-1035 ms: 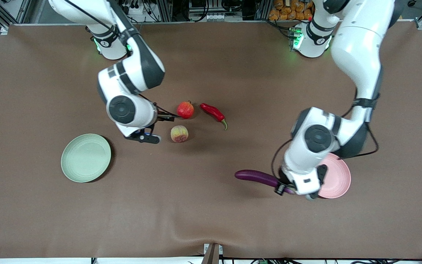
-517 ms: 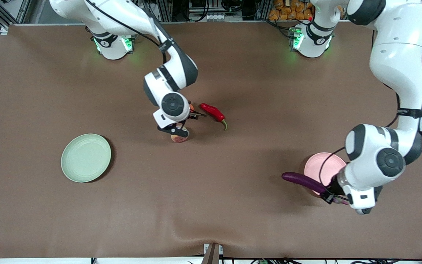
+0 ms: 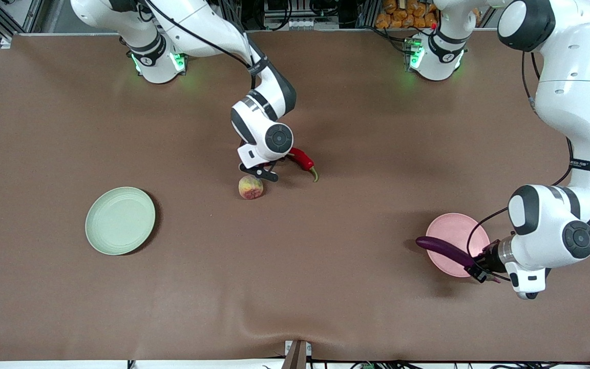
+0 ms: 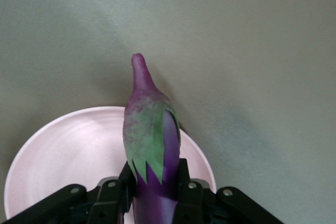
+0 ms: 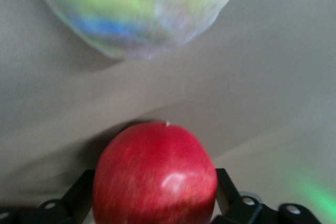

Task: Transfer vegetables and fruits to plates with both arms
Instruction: 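Lower the eggplant onto the pink plate while the right gripper grasps the apple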

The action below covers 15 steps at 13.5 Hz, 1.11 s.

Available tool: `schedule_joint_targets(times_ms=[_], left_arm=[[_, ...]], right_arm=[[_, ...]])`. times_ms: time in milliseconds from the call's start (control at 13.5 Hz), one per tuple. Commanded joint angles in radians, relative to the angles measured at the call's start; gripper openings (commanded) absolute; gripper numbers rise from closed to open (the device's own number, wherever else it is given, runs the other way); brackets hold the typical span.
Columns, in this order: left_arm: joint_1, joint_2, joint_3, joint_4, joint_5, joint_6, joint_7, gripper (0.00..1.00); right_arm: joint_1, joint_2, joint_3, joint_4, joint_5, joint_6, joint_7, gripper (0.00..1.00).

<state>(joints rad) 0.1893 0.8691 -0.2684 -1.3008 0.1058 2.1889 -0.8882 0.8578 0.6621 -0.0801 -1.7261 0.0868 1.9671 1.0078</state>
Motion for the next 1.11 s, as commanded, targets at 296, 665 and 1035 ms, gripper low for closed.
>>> schedule_joint_targets(times_ms=[296,665,1035], left_arm=[[0.024,-0.004,-0.009,-0.029,-0.028,0.0,0.037,1.0],[0.018,-0.028,-0.017,-0.018,-0.021,-0.005,0.029,1.0],[-0.033,-0.047,-0.022,-0.012,-0.024,-0.008,0.003,1.0]], right_arm=[[-0.029,-0.12,-0.075,0.037,-0.068,-0.189,-0.075,0.11],[-0.138,-0.272,-0.219,0.095,-0.073,-0.419,-0.577,0.12],[-0.216,-0.265,-0.395,0.089,-0.108,-0.27,-1.027,0.13]])
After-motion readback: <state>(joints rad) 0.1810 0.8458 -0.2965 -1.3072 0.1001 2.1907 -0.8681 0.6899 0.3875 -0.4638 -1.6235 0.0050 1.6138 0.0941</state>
